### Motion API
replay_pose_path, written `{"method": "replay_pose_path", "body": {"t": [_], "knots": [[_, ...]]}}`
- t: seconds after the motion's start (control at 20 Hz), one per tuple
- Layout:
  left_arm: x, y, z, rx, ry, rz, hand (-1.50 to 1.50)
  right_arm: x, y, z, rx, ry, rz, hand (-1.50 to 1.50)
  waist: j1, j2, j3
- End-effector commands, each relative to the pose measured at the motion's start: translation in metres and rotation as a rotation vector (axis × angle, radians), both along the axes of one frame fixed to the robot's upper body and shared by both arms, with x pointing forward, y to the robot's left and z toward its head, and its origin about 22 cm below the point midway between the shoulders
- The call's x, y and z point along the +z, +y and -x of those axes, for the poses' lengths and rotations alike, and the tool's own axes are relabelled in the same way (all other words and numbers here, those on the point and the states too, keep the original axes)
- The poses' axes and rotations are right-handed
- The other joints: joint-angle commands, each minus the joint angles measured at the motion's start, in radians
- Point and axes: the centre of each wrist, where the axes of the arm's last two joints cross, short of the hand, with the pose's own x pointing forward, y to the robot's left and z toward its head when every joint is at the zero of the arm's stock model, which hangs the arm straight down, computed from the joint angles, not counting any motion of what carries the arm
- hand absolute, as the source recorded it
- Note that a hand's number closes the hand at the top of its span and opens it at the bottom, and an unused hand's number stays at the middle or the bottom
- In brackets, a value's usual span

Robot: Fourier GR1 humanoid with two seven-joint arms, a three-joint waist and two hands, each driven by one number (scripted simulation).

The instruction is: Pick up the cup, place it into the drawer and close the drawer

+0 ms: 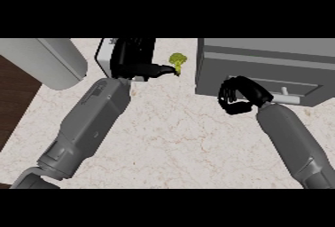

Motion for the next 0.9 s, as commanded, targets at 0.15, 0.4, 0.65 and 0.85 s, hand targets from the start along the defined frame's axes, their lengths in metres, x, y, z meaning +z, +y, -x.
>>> {"method": "replay_pose_path", "body": {"t": [0.15, 0.4, 0.65, 0.85], "knots": [[0.000, 0.019, 0.004, -0.030, -0.004, 0.009, -1.50, 0.055, -0.035, -0.038, -0.147, -0.128, -0.083, 1.50, 0.046, 0.015, 0.002], [0.001, 0.029, 0.005, -0.067, 0.003, -0.003, -1.50, 0.077, -0.051, -0.045, -0.206, -0.125, -0.129, 1.50, 0.065, 0.019, 0.002], [-0.009, 0.037, 0.010, -0.074, 0.012, -0.012, -1.50, 0.099, -0.064, -0.047, -0.209, -0.144, -0.162, 1.50, 0.076, 0.024, 0.001], [-0.011, 0.035, 0.012, -0.089, 0.007, -0.005, -1.50, 0.108, -0.065, -0.048, -0.194, -0.146, -0.180, 1.50, 0.089, 0.027, 0.000]]}}
